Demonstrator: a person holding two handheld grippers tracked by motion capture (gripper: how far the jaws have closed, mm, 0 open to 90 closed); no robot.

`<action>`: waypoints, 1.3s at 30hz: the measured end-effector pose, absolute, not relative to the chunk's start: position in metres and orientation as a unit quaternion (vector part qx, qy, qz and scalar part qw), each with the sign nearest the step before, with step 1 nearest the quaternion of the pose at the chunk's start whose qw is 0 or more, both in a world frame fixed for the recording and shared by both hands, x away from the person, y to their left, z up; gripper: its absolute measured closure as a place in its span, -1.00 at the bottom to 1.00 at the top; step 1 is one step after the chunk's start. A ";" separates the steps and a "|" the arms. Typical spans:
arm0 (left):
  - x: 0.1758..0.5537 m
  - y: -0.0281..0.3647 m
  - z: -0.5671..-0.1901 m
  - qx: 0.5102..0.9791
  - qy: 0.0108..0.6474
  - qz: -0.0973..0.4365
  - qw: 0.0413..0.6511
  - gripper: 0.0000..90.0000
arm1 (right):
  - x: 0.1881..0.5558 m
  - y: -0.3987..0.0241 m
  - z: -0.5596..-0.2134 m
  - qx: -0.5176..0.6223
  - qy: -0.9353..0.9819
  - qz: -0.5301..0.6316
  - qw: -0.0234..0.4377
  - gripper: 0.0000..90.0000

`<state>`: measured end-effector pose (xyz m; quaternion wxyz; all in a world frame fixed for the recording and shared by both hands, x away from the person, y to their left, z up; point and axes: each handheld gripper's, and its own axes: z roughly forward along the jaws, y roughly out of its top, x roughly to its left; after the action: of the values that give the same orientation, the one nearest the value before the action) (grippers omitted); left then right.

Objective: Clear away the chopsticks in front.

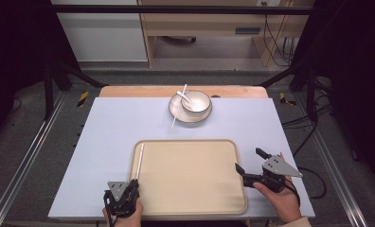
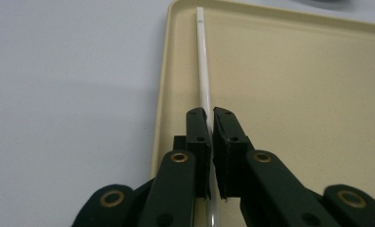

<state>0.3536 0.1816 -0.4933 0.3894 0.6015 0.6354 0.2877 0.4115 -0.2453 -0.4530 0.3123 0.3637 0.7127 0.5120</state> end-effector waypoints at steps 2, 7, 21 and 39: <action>0.354 0.182 -0.494 0.602 0.636 0.285 0.390 0.86 | 0.411 -0.245 -0.453 0.364 0.712 0.513 0.312 -0.83; 0.355 0.183 -0.487 0.603 0.628 0.294 0.395 0.76 | 0.412 -0.246 -0.453 0.364 0.712 0.513 0.313 -0.83; 0.463 0.163 -0.435 0.711 0.518 0.244 0.408 0.33 | 0.412 -0.246 -0.453 0.363 0.715 0.509 0.313 -0.83; 0.575 0.117 -0.413 0.769 0.402 0.248 0.430 -0.36 | 0.413 -0.244 -0.455 0.356 0.724 0.500 0.313 -0.83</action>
<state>0.5750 0.1169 -0.4131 0.4301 0.7690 0.4024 0.2484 0.4126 -0.2437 -0.4552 0.3132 0.3557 0.7245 0.5005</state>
